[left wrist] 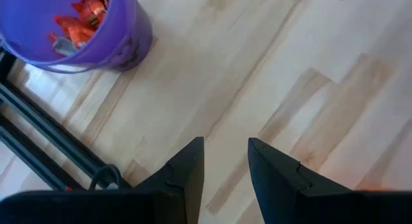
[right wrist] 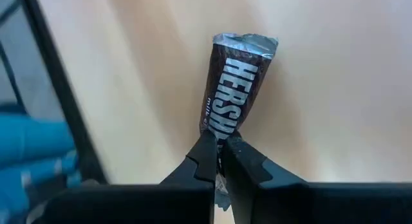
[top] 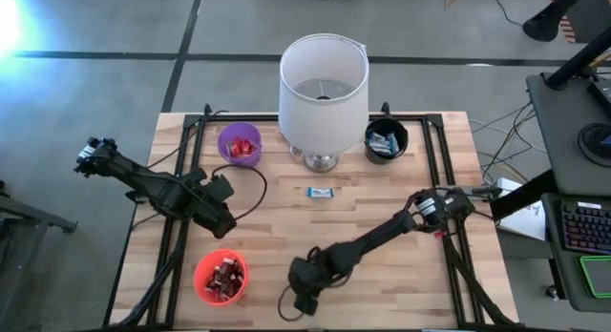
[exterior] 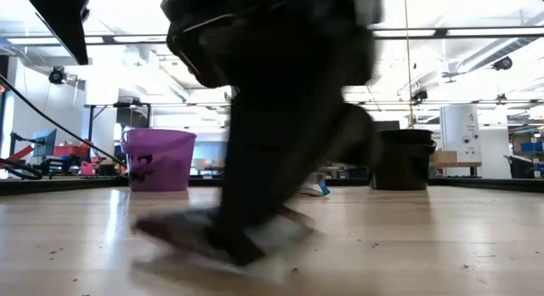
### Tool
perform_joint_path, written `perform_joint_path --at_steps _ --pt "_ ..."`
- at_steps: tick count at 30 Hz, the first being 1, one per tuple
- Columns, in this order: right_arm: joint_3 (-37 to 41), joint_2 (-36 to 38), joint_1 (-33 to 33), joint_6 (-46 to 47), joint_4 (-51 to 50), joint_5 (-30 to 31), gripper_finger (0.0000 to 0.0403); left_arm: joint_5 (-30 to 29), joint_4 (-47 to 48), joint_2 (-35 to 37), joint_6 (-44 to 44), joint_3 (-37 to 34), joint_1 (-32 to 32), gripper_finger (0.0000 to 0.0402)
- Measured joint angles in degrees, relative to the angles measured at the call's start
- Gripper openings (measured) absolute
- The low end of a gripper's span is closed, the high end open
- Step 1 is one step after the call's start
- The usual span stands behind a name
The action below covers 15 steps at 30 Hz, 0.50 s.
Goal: Sort candy
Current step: Put the black chocolate into the orange bucket
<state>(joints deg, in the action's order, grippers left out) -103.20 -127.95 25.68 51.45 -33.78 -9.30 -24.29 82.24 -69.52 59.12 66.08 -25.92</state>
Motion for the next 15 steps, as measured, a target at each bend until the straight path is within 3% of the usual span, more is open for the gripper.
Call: perform_joint_path --at_steps 9,15 --pt "-0.1 3.9 -3.6 -2.6 0.2 3.4 0.0008 2.0 -0.9 0.0 -0.5 6.3 0.2 0.0129" --pt "-0.1 7.9 -5.3 -5.6 0.7 6.2 0.0008 9.1 -11.6 0.0 -6.3 7.1 0.1 0.0128"
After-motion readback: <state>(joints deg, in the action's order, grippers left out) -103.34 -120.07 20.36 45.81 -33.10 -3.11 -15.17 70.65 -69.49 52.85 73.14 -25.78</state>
